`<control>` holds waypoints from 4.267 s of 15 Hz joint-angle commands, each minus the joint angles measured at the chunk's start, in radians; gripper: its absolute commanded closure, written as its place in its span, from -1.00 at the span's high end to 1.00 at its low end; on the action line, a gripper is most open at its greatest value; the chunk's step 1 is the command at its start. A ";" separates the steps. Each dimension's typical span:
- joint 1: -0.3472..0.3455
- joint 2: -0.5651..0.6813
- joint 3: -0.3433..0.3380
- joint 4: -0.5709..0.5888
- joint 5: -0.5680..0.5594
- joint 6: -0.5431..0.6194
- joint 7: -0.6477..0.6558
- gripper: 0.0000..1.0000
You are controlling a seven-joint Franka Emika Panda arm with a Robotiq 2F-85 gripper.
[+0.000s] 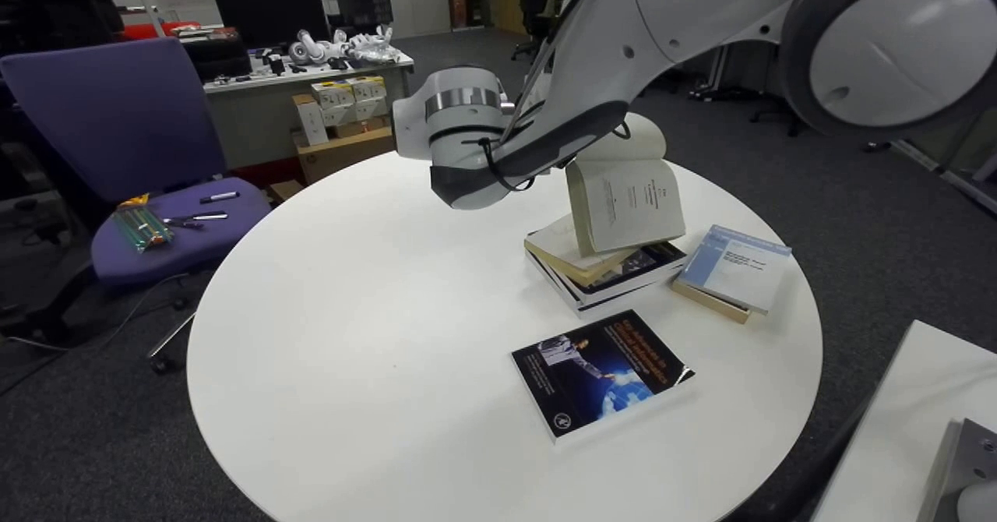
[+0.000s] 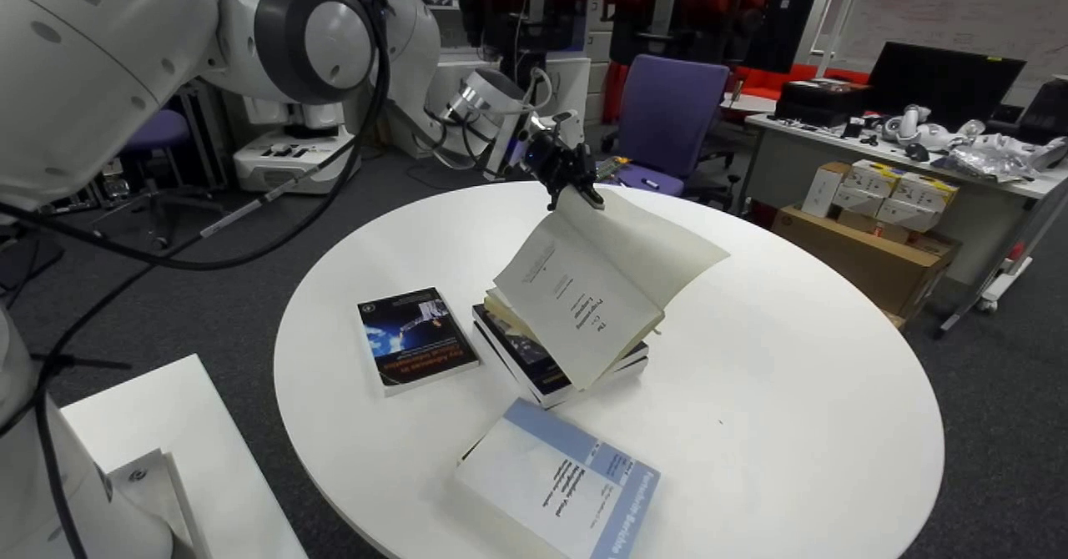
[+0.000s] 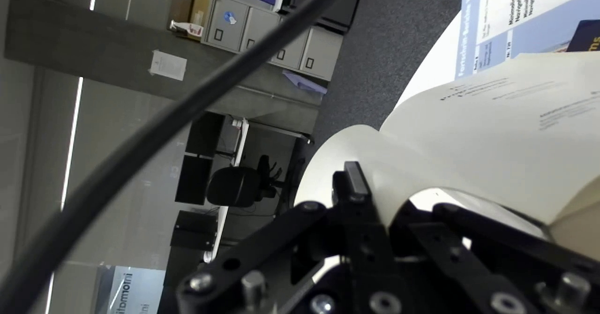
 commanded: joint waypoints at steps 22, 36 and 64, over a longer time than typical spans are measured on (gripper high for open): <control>0.118 -0.005 0.000 -0.127 -0.227 0.252 0.495 -0.99; 0.103 -0.126 0.063 -0.312 -0.201 0.301 0.562 1.00; -0.146 -0.312 0.143 -0.535 0.248 0.682 0.478 1.00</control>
